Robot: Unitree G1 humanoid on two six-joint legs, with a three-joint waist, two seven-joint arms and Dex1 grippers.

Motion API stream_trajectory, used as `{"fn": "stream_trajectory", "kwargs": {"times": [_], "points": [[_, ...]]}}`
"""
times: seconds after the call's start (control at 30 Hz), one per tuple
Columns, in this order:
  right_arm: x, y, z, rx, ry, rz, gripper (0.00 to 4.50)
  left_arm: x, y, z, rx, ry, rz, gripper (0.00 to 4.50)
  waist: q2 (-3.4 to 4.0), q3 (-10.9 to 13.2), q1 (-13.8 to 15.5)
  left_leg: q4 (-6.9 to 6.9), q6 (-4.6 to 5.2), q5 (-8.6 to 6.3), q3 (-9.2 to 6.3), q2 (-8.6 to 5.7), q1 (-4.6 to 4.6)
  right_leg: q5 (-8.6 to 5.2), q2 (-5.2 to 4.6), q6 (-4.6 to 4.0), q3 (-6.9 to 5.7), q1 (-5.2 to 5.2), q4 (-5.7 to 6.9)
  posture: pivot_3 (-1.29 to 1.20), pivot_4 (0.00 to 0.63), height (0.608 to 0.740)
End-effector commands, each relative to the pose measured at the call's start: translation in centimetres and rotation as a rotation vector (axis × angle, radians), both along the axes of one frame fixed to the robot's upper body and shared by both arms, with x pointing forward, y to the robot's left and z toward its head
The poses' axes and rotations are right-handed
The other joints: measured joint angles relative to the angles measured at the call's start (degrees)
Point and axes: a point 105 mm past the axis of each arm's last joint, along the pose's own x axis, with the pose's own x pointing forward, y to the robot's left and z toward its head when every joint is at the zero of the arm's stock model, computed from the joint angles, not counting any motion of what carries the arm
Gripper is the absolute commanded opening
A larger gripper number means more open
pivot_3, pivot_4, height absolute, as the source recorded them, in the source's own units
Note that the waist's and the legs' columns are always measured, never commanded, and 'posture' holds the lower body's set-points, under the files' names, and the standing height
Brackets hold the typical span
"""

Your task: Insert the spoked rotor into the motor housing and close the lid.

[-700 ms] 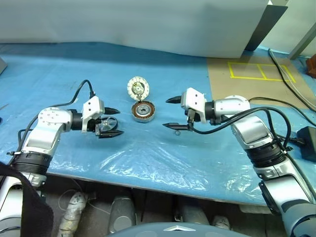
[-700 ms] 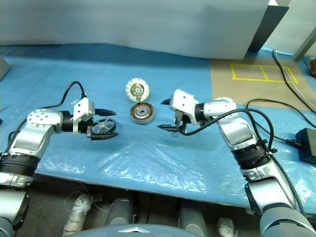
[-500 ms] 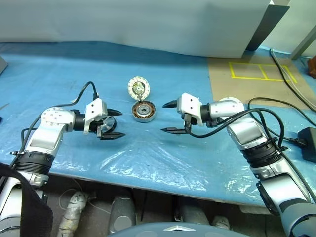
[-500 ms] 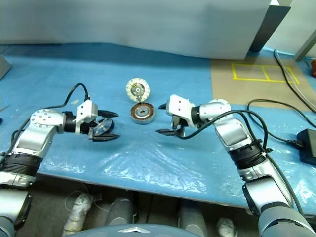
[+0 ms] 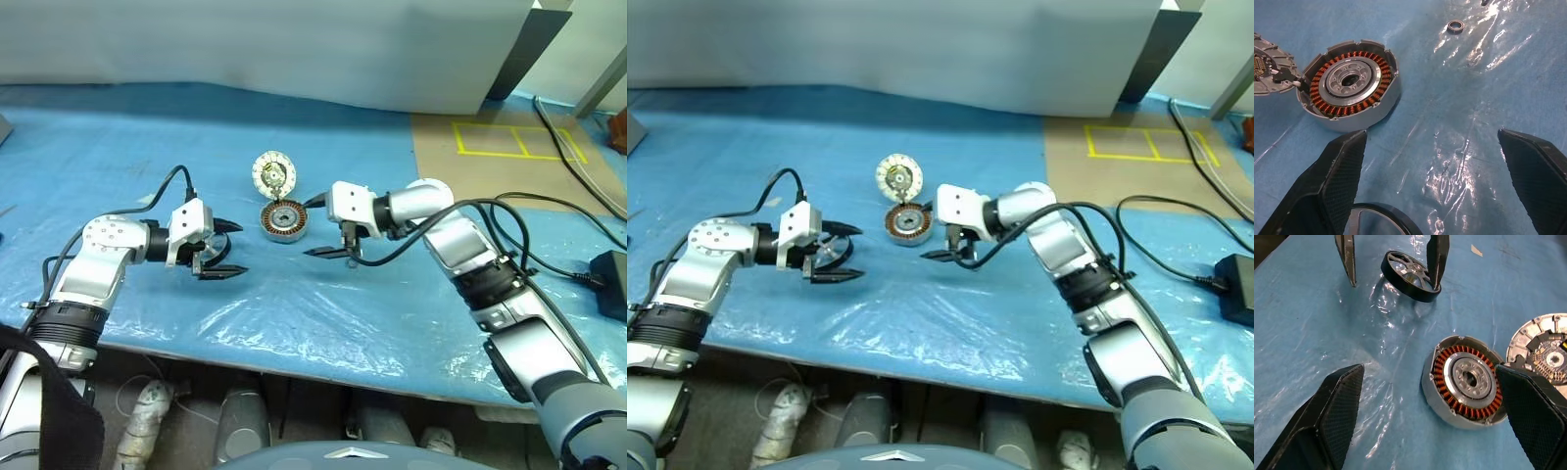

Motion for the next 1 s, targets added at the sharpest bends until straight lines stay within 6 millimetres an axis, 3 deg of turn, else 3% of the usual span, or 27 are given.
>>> {"fn": "stream_trajectory", "kwargs": {"times": [0.03,0.43,0.97,1.0], "points": [[1.0,1.3,0.2,-0.035,-0.044,0.047,4.49,-0.4,0.1,0.1,-0.005,-0.026,0.01,4.5,0.0,0.0,-0.1,0.01,0.0,0.0,0.0,0.0,0.01,0.0,0.0,0.0,0.0,0.0,0.0,0.0,0.15,0.74],[3.7,4.0,-2.8,-0.173,-0.034,0.07,4.49,-2.3,-0.4,-0.8,-0.064,-0.015,0.081,4.5,-0.03,0.0,-0.2,0.25,0.05,0.01,-0.22,0.1,-0.48,-0.03,-0.02,-0.1,-0.35,-0.16,0.06,0.0,0.15,0.74],[4.2,3.4,-5.0,-0.242,-0.027,0.044,4.49,-2.2,-0.3,-0.7,-0.098,-0.061,0.144,4.5,-0.02,0.0,-0.1,0.41,0.06,-0.02,-0.24,0.16,-0.5,-0.07,-0.01,-0.17,-0.4,-0.2,0.26,0.0,0.15,0.74],[4.2,3.4,-5.0,-0.238,-0.029,0.039,4.11,-2.2,-0.4,-0.7,-0.098,-0.06,0.142,4.5,-0.03,0.0,-0.1,0.43,0.06,-0.02,-0.24,0.16,-0.5,-0.07,-0.01,-0.17,-0.39,-0.2,0.29,0.0,0.15,0.74]]}}
